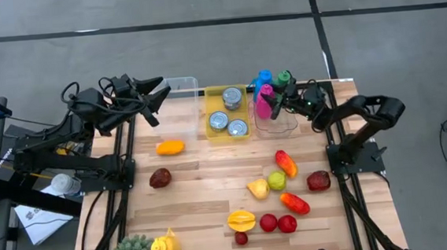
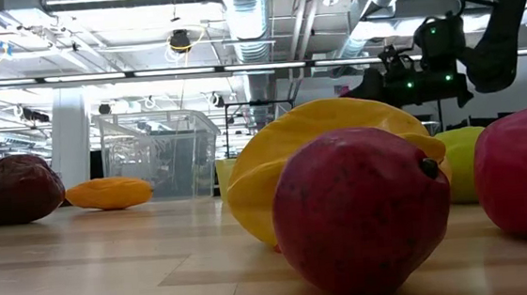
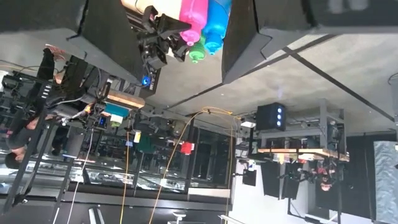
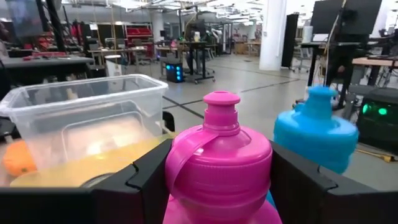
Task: Pick & Place Food Item
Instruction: Put the pink tumbler into the transparent bin, then put the yellow tumbler into the transparent bin
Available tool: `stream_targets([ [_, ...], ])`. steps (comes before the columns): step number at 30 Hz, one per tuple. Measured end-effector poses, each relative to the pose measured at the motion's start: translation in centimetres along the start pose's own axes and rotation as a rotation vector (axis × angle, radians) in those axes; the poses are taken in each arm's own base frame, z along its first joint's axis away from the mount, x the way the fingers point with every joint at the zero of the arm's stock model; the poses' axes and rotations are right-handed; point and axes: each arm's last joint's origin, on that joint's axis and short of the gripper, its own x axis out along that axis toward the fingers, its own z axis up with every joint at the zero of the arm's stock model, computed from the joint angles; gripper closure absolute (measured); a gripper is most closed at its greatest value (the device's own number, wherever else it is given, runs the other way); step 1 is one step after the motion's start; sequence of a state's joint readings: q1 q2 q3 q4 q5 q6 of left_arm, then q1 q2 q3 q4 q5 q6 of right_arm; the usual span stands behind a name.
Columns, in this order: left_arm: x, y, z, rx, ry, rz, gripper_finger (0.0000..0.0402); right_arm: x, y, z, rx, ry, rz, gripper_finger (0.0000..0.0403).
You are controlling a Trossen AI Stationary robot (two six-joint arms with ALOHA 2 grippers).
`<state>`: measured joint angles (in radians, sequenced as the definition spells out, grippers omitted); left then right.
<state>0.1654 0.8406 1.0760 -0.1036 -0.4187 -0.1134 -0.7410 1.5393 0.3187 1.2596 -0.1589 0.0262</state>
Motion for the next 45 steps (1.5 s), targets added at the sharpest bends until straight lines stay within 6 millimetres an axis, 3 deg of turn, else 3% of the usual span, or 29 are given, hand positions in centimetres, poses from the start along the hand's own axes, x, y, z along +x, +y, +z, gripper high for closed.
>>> stream_targets([
  [9,0.0,0.0,0.0,0.0,0.0,0.0,0.0192,0.4,0.1,-0.9,0.005,-0.012,0.004,0.0181],
  [34,0.0,0.1,-0.5,-0.038,0.047,0.006,0.0192,0.4,0.6,-1.0,0.071,-0.006,0.073,0.0076],
  [45,0.0,0.1,-0.6,-0.053,0.056,0.008,0.0192,-0.5,1.3,1.5,0.017,-0.004,0.094,0.0065],
])
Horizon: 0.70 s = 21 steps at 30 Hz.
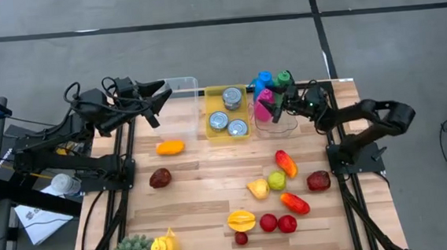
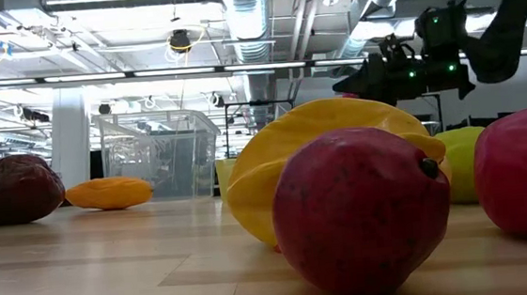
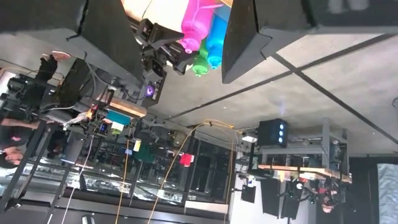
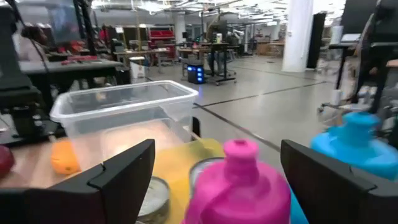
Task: Pick & Place Food Item
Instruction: Put the yellow tumbler into the transparent bin
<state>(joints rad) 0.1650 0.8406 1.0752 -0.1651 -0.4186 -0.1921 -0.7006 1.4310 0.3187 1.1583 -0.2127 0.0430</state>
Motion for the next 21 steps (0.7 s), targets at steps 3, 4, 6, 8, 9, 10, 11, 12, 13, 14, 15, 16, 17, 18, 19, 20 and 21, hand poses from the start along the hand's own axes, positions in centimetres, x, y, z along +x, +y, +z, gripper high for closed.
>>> stream_targets([
  [3,0.0,0.0,0.0,0.001,0.001,0.0,0.0192,-0.5,0.1,0.9,-0.08,0.003,-0.014,0.0065],
  [4,0.0,0.0,0.0,0.002,0.003,0.0,0.0192,-0.6,0.1,1.1,-0.107,0.004,-0.027,0.0065],
  [6,0.0,0.0,-0.1,0.007,0.014,0.002,0.0192,-0.9,0.0,1.7,-0.143,-0.012,-0.043,0.0065],
  [8,0.0,0.0,-0.4,0.017,0.047,-0.028,0.0192,-1.3,0.0,2.7,-0.156,-0.06,-0.05,0.0065],
  [9,-0.1,-0.1,-0.7,0.025,0.078,-0.067,0.0192,-1.5,0.0,3.3,-0.155,-0.088,-0.052,0.0065],
  [10,-0.3,-0.2,-1.0,0.028,0.12,-0.105,0.0192,-1.7,0.1,4.0,-0.151,-0.119,-0.05,0.0065],
  [11,-0.4,-0.3,-1.4,0.02,0.167,-0.136,0.0192,-1.9,0.2,4.8,-0.149,-0.153,-0.047,0.0065],
  [12,-0.5,-0.4,-1.9,0.004,0.22,-0.163,0.0192,-2.1,0.3,5.6,-0.153,-0.185,-0.042,0.0065],
  [13,-0.7,-0.6,-2.4,-0.011,0.285,-0.19,0.0192,-2.3,0.5,6.4,-0.157,-0.209,-0.038,0.0065],
  [14,-1.0,-0.7,-3.0,-0.03,0.351,-0.214,0.0192,-2.5,0.7,7.2,-0.161,-0.224,-0.034,0.0065],
  [15,-1.2,-1.0,-3.5,-0.051,0.408,-0.239,0.0192,-2.7,0.9,7.9,-0.163,-0.226,-0.029,0.0065],
  [16,-1.3,-1.4,-3.9,-0.078,0.454,-0.273,0.0192,-2.8,1.0,8.5,-0.164,-0.223,-0.024,0.0065],
  [17,-1.5,-1.8,-4.2,-0.104,0.495,-0.309,0.0192,-3.0,1.2,9.2,-0.162,-0.213,-0.021,0.0065],
  [18,-1.8,-2.4,-4.5,-0.122,0.537,-0.35,0.0192,-3.1,1.3,9.8,-0.159,-0.194,-0.017,0.0065],
  [19,-2.0,-2.9,-4.8,-0.139,0.569,-0.39,0.0192,-3.2,1.4,10.3,-0.155,-0.173,-0.014,0.0065],
  [20,-2.3,-3.5,-4.9,-0.154,0.594,-0.43,0.0192,-3.3,1.5,10.8,-0.152,-0.147,-0.01,0.0065],
  [21,-2.7,-4.0,-5.1,-0.164,0.62,-0.463,0.0192,-3.4,1.6,11.2,-0.146,-0.117,-0.006,0.0065],
])
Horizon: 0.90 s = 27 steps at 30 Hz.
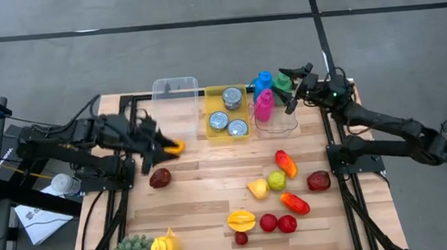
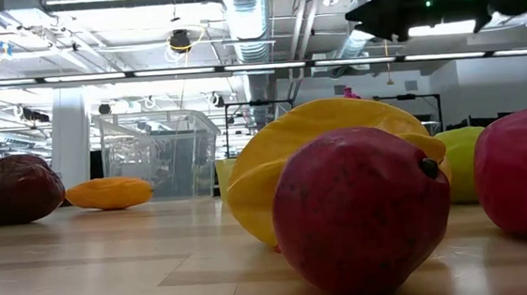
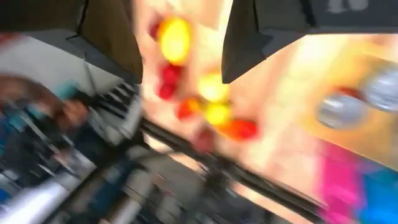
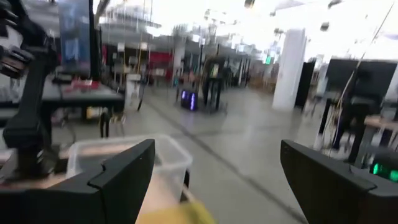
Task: Pick & Place Food Item
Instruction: Put the yellow tumbler into the transparent bin
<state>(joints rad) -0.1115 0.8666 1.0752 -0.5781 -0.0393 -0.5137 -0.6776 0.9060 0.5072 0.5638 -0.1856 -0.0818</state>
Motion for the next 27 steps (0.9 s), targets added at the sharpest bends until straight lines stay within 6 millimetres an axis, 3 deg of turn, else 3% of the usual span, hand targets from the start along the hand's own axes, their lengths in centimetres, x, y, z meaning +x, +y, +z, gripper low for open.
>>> stream_targets([
  [5,0.3,-2.8,-2.2,-0.005,0.149,-0.134,0.0192,0.1,0.2,1.4,0.015,0.094,0.025,0.0065],
  [14,1.6,-8.3,-6.4,0.066,0.394,-0.298,0.0192,0.5,1.1,2.3,0.024,0.075,0.076,0.0065],
  [20,2.0,-11.4,-8.3,0.108,0.506,-0.337,0.0192,0.5,1.7,2.4,0.075,0.076,0.097,0.0065],
  [27,2.4,-14.1,-12.0,0.19,0.633,-0.36,0.0192,0.6,2.1,2.4,0.085,0.076,0.102,0.0065],
])
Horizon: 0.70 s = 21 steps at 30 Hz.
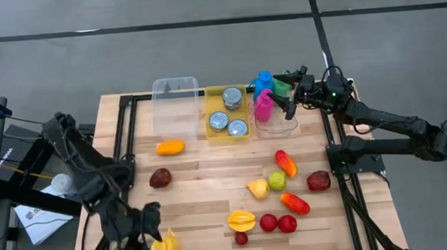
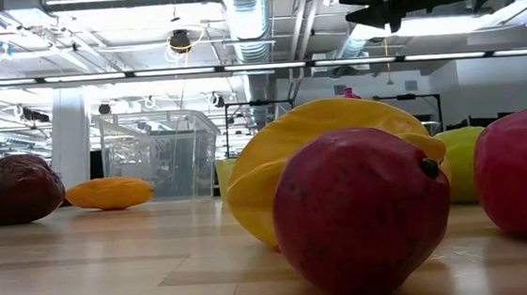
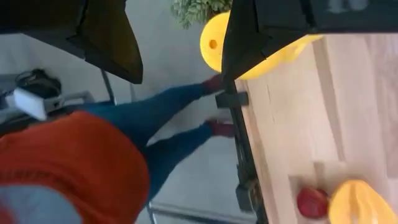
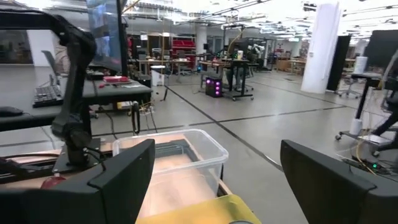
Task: Pick & Place Food Item
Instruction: Put the yellow tumbler into the transparent bin
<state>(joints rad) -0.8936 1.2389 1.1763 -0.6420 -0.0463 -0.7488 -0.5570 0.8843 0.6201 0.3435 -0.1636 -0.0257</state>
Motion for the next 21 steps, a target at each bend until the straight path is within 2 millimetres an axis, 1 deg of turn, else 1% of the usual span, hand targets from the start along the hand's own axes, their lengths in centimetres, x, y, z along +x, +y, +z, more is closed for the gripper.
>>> stream_targets([
  [5,2.2,-0.8,-1.3,0.039,0.074,0.028,0.0192,0.3,0.1,-0.4,0.004,0.023,-0.008,0.0065],
  [11,3.4,-0.7,-2.0,0.045,0.083,0.135,0.0192,1.0,0.0,-1.1,0.031,0.057,-0.007,0.0065],
  [14,3.4,-0.6,-2.0,0.045,0.048,0.174,0.0192,1.4,-0.1,-1.6,0.048,0.082,-0.008,0.0065],
  [17,3.4,-0.6,-2.0,0.042,0.044,0.178,0.0192,1.6,0.0,-1.9,0.05,0.095,0.0,0.0065],
  [21,3.3,-1.1,-2.4,0.059,0.053,0.165,0.0192,1.8,0.2,-2.1,0.055,0.105,0.01,0.0065],
])
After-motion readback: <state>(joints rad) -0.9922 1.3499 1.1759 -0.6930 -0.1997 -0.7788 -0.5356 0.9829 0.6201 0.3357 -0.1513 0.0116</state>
